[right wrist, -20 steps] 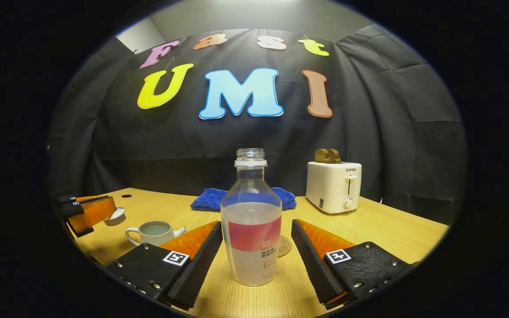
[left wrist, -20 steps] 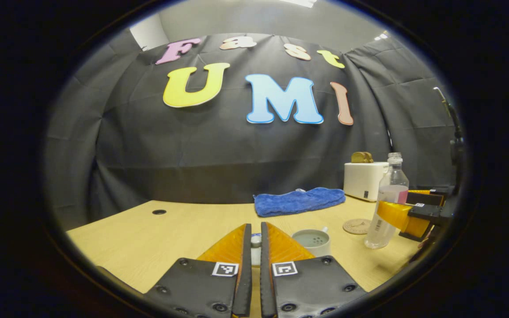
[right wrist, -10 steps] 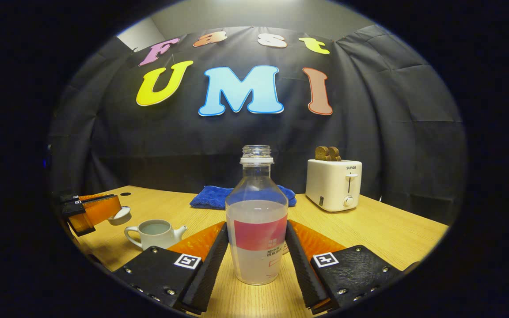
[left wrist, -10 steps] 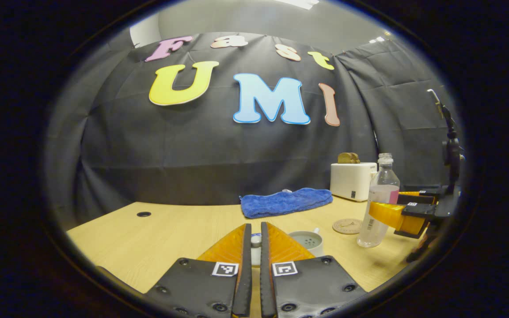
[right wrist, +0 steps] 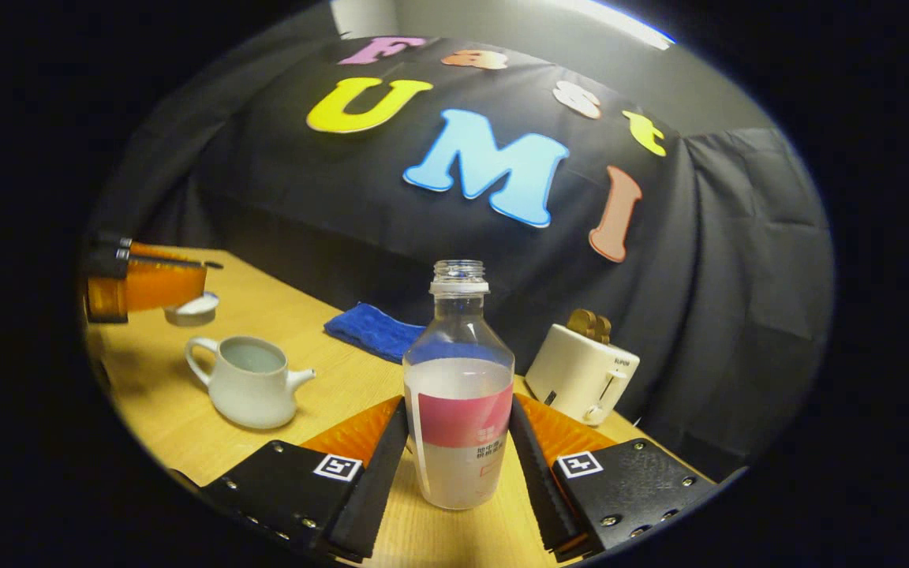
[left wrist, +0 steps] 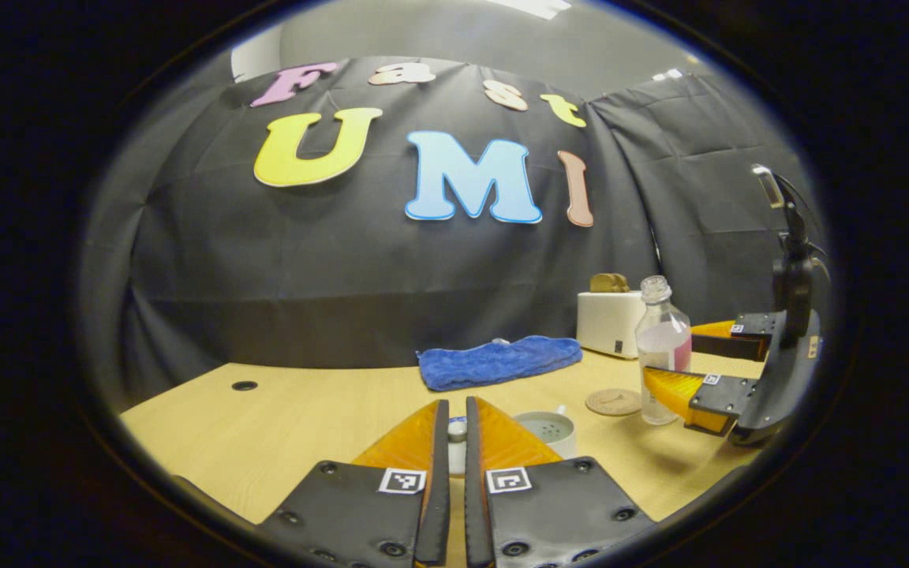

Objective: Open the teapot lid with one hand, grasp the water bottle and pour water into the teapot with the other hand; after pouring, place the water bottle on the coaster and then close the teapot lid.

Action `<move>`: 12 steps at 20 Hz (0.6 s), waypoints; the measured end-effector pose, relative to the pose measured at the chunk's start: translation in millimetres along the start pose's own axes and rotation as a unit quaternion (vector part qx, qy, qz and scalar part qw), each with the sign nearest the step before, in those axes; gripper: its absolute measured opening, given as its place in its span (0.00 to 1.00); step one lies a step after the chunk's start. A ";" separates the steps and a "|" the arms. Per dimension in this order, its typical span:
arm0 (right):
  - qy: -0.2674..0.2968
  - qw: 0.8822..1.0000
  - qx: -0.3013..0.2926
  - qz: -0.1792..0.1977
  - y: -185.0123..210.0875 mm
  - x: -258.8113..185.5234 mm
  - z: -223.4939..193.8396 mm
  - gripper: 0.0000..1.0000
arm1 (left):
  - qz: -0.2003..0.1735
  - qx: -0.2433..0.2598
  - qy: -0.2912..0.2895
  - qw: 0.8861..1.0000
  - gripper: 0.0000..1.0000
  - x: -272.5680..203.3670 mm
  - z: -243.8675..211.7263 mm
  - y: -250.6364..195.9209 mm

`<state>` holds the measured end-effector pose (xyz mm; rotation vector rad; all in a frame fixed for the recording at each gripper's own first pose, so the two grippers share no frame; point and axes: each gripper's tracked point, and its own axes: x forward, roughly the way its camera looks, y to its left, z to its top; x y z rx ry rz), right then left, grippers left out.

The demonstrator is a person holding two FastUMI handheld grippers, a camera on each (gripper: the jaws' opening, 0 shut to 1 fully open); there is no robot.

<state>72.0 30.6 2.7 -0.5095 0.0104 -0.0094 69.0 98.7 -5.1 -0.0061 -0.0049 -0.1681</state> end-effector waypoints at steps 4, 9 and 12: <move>-0.002 0.994 -0.109 0.022 4.9 6.7 -4.2 0.75 | 0.002 0.000 0.001 1.000 0.15 0.7 -0.6 4.5; -0.024 0.970 -0.241 0.032 -10.0 25.7 6.9 0.75 | -0.003 0.000 0.000 1.000 0.15 1.1 0.3 3.6; -0.048 0.943 -0.326 0.047 -8.4 34.1 17.5 0.75 | -0.003 0.000 0.000 1.000 0.14 0.9 -0.7 3.9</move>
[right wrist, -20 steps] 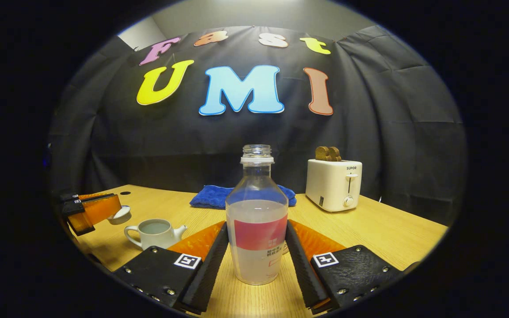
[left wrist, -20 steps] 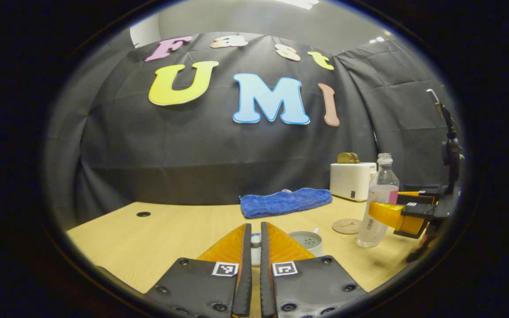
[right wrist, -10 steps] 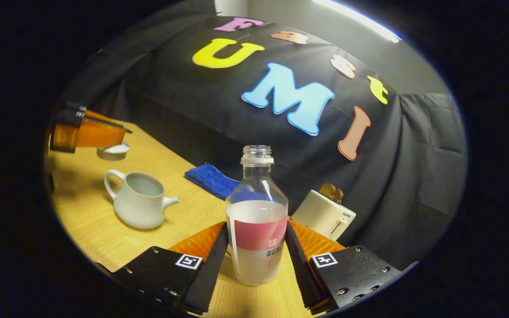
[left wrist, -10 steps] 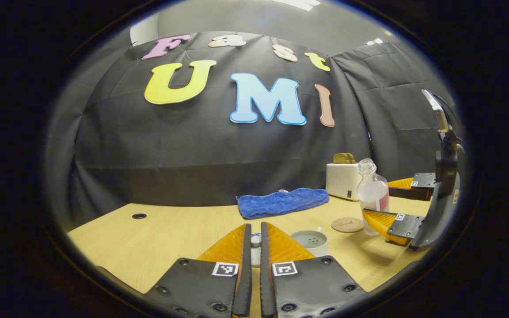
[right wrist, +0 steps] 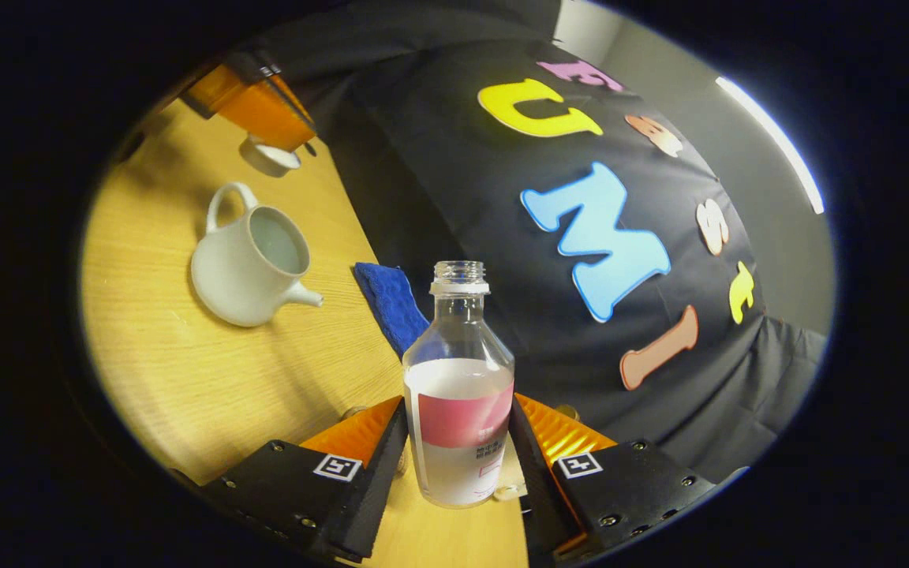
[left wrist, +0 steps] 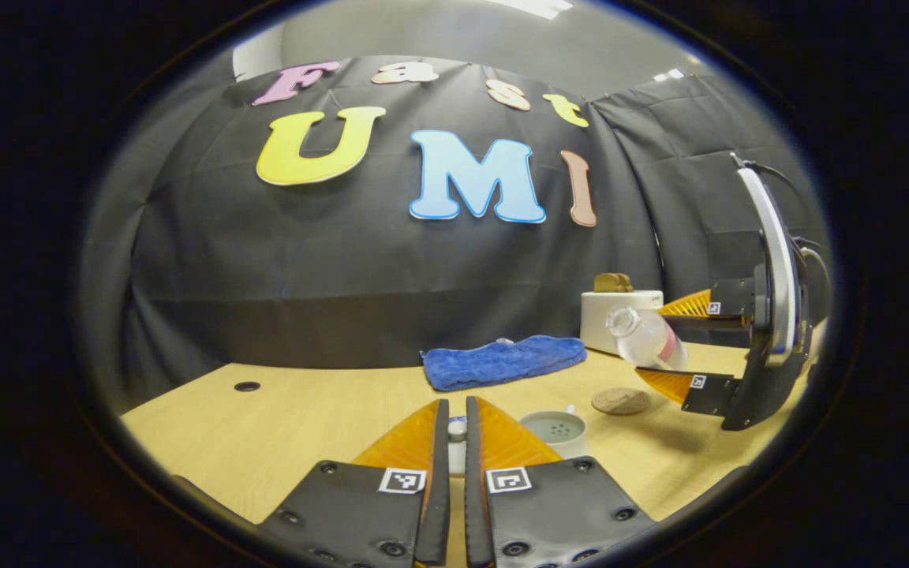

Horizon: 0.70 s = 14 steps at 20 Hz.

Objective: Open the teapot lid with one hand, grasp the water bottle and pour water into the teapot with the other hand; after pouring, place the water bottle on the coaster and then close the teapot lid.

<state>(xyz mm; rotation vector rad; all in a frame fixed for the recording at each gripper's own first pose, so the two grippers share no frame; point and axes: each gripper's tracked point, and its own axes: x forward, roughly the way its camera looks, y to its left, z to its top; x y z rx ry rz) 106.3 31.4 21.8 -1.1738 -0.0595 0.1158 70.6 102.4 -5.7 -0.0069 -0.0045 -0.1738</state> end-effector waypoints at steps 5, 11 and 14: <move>-0.042 0.992 -0.119 0.014 0.9 7.0 19.4 0.75 | 0.014 0.001 0.000 1.000 0.14 -1.1 0.3 13.1; -0.075 0.966 -0.248 0.012 -0.7 11.6 30.8 0.75 | 0.016 0.001 0.001 1.000 0.14 -1.0 0.1 12.6; -0.088 0.953 -0.290 0.003 -1.8 12.1 37.5 0.74 | 0.016 0.001 0.001 1.000 0.15 -1.6 -0.5 13.0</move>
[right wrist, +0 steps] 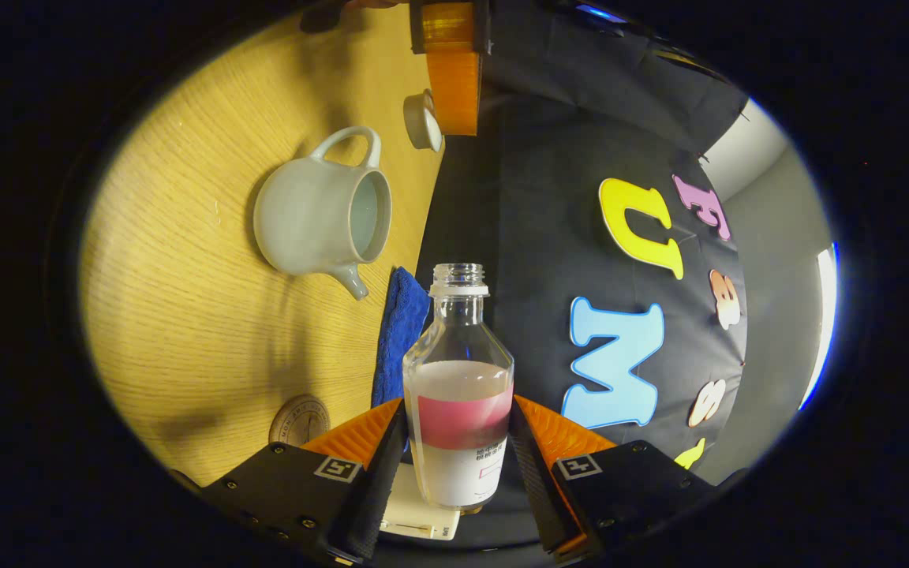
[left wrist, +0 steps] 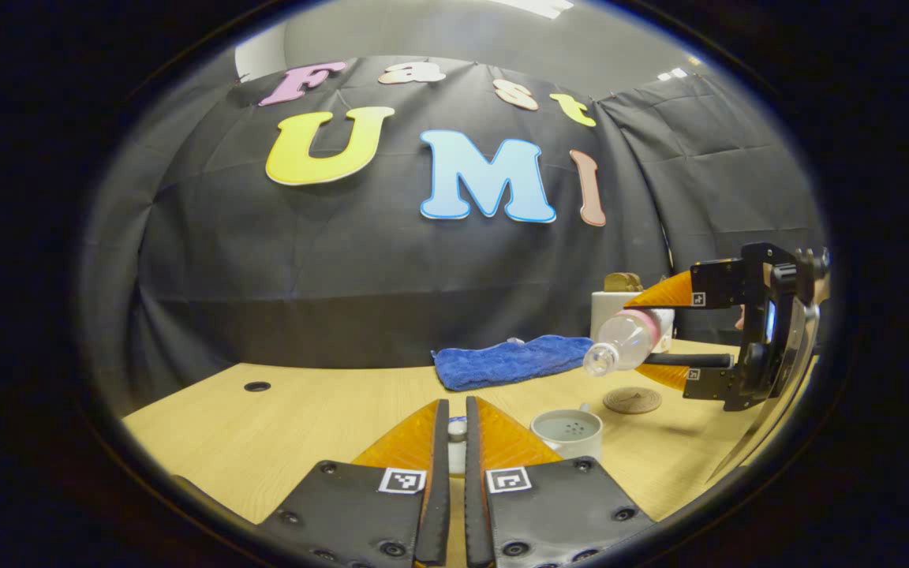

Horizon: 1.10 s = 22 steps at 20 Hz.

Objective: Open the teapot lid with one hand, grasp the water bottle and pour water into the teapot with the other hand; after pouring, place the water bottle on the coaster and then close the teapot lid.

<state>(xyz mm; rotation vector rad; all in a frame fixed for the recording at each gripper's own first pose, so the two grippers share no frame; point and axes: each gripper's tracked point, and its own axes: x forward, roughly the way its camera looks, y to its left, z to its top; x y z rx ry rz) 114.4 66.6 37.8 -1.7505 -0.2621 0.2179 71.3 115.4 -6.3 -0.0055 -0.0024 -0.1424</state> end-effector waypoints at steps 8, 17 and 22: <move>-0.036 0.992 -0.117 -0.018 -4.4 10.6 17.8 0.74 | 0.000 0.000 0.000 1.000 0.14 -1.0 0.4 -0.6; -0.049 0.981 -0.182 -0.049 -11.6 1.5 23.9 0.74 | 0.000 0.000 0.001 1.000 0.14 -0.9 1.3 0.2; -0.056 0.975 -0.207 -0.055 -18.7 8.2 24.7 0.74 | 0.000 0.000 0.001 1.000 0.15 -0.4 0.4 -0.2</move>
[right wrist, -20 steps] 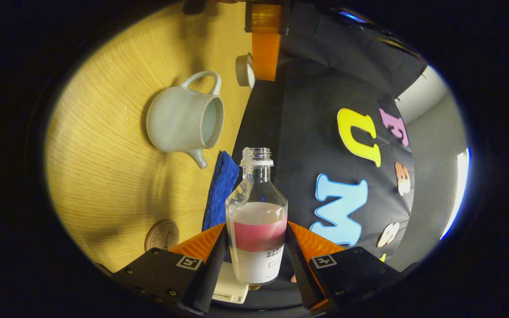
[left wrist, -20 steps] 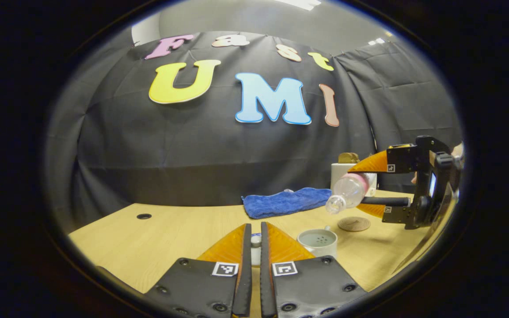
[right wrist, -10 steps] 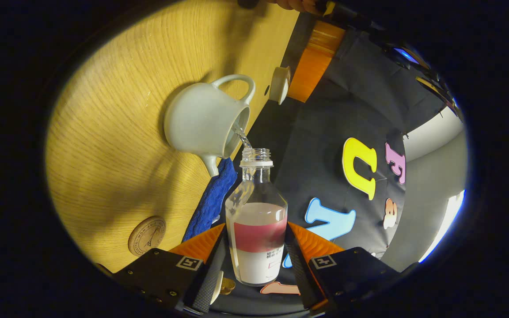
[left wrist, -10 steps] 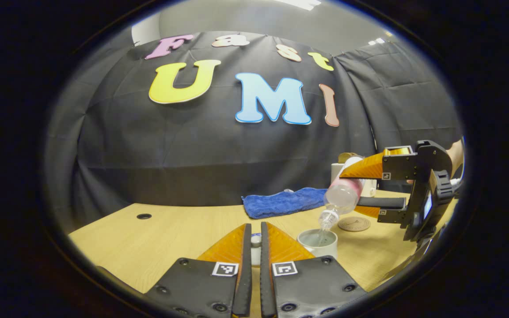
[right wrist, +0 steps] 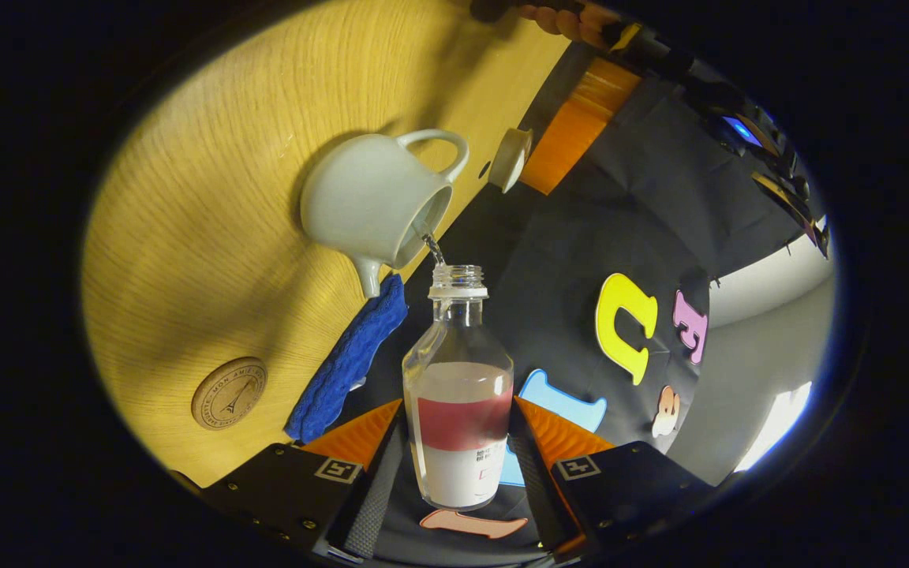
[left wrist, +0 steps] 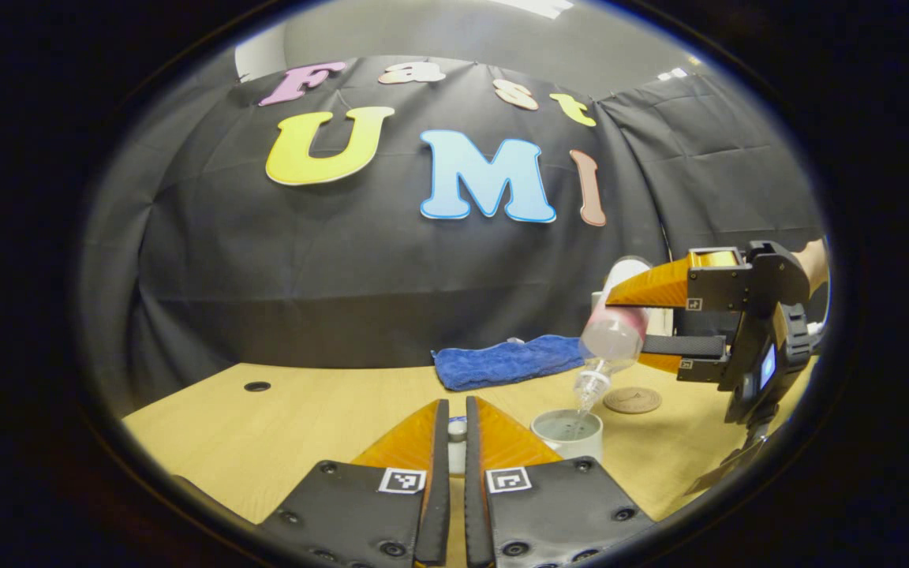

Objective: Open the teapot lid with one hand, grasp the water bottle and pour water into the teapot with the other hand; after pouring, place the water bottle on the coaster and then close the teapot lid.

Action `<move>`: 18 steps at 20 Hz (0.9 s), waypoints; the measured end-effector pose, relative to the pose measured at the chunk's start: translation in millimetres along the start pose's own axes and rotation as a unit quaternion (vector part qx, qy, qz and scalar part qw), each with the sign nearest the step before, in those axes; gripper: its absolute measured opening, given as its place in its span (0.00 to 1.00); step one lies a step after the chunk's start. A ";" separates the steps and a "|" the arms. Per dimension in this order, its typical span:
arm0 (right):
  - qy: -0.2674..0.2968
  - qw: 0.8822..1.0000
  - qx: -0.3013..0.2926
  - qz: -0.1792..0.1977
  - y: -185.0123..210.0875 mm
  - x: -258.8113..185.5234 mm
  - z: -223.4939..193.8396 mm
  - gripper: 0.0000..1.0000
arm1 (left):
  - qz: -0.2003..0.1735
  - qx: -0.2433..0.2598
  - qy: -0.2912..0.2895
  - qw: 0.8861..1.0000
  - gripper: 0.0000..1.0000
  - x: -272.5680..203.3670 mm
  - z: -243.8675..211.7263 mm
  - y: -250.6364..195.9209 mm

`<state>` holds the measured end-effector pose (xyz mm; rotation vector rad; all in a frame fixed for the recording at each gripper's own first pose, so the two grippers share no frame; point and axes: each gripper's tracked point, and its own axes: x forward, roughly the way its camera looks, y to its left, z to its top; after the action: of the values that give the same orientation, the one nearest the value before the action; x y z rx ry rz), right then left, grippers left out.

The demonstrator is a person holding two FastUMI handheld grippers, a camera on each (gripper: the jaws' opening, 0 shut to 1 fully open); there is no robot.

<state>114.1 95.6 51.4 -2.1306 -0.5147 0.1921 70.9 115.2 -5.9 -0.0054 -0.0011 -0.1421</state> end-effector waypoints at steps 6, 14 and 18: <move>-0.011 0.999 -0.027 -0.019 -5.7 3.4 2.8 0.74 | 0.000 0.000 0.000 1.000 0.15 -0.4 -0.3 -0.1; -0.020 0.998 -0.054 -0.032 -11.3 3.6 7.9 0.74 | 0.000 0.000 0.000 1.000 0.15 -0.7 0.4 0.1; -0.020 0.998 -0.058 -0.032 -13.5 3.2 8.1 0.74 | 0.000 0.000 0.000 1.000 0.15 -0.6 0.7 0.7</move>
<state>110.5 109.8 57.9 -2.2236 -0.6303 0.1728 70.4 116.1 -5.3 -0.0055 -0.0009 -0.1422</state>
